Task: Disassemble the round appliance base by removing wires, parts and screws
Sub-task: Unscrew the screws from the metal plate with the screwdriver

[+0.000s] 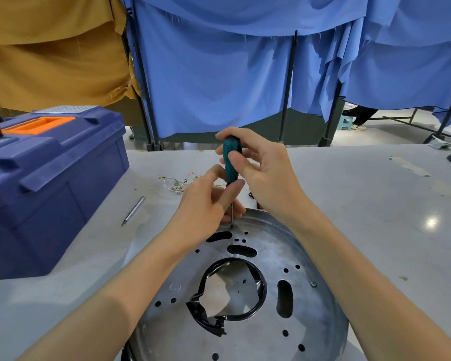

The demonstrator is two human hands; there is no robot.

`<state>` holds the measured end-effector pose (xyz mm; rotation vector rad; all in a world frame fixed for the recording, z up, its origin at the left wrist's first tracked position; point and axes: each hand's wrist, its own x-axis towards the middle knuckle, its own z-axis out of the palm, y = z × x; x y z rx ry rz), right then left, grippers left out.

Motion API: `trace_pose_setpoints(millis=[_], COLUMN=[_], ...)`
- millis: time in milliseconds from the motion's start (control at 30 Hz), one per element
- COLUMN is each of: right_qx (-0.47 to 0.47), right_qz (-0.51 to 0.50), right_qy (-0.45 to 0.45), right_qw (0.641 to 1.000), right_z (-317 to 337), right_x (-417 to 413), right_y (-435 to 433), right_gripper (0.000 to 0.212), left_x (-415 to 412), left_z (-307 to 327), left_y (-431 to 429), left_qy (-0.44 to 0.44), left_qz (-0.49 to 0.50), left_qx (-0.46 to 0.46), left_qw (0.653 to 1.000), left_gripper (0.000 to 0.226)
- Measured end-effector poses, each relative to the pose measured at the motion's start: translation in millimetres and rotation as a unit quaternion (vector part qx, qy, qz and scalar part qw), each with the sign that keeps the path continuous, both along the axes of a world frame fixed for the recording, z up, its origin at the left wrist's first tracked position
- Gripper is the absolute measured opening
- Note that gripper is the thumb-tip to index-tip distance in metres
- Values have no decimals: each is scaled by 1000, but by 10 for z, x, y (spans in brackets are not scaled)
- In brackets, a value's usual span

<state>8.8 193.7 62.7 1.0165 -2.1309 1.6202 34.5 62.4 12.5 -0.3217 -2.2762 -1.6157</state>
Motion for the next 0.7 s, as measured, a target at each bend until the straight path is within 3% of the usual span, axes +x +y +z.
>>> trace_pose_setpoints(millis=[167, 267, 400, 500, 700], right_qx=[0, -9, 6, 10, -11], right_qz=[-23, -36, -22, -13, -52], right_qy=[19, 13, 19, 15, 32], right_qw=[1000, 999, 1000, 1000, 998], right_z=[-4, 12, 13, -7, 11], right_x=[13, 1, 18, 23, 6], right_y=[-28, 1, 1, -17, -3], right_gripper=[37, 46, 35, 32, 43], left_x=[-9, -13, 2, 6, -3], left_z=[0, 0, 14, 23, 18], left_y=[-11, -13, 15, 8, 19], left_qy=[8, 8, 26, 25, -2], left_qz=[16, 10, 2, 15, 10], left_qx=[-3, 12, -46, -38, -2], left_qw=[1000, 1000, 999, 999, 1000], left_gripper=[30, 22, 19, 13, 23])
